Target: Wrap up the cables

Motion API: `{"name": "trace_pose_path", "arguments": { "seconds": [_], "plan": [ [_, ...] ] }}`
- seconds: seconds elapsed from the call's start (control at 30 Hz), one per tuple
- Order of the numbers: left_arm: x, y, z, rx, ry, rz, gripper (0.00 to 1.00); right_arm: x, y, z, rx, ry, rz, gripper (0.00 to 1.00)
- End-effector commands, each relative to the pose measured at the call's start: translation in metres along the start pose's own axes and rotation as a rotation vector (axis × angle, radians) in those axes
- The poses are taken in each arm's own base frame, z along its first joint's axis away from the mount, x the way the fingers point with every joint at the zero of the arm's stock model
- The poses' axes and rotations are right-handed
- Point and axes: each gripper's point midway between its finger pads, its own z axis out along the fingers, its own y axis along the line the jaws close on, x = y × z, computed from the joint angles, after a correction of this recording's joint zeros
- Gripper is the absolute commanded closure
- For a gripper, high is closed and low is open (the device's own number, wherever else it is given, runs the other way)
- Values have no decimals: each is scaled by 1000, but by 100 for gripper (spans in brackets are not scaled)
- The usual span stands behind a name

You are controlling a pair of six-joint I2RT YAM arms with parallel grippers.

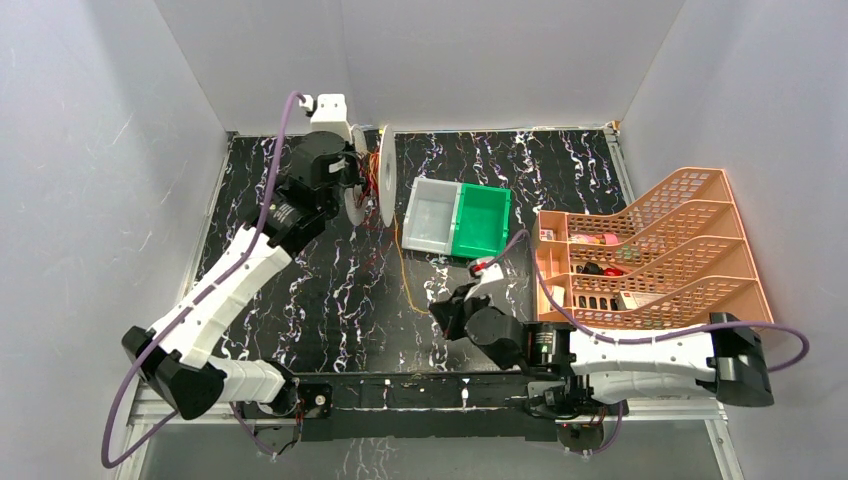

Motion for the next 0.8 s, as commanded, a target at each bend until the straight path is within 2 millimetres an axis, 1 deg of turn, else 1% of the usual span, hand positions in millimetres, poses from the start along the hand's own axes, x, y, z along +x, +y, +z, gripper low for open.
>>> {"name": "trace_pose_path", "arguments": {
  "seconds": [0.0, 0.1, 0.2, 0.43, 0.6, 0.67, 0.77],
  "plan": [
    [-15, 5, 8, -42, -74, 3, 100, -50, 62, -19, -47, -167, -89, 100],
    [1, 4, 14, -43, -35, 38, 100, -62, 95, -33, -79, -204, -155, 100],
    [19, 3, 17, -34, 6, 68, 100, -78, 122, -45, -114, -236, -192, 100],
    [60, 8, 17, -24, 97, 131, 100, -122, 171, -71, -198, -320, -255, 100],
    [94, 10, 10, 18, 162, 168, 100, -156, 193, -81, -207, -393, -339, 100],
    [105, 11, 5, 42, 180, 189, 100, -171, 196, -85, -190, -433, -387, 100],
    [113, 7, -6, 107, 196, 205, 100, -193, 198, -90, -177, -481, -427, 100]
  ]
}}
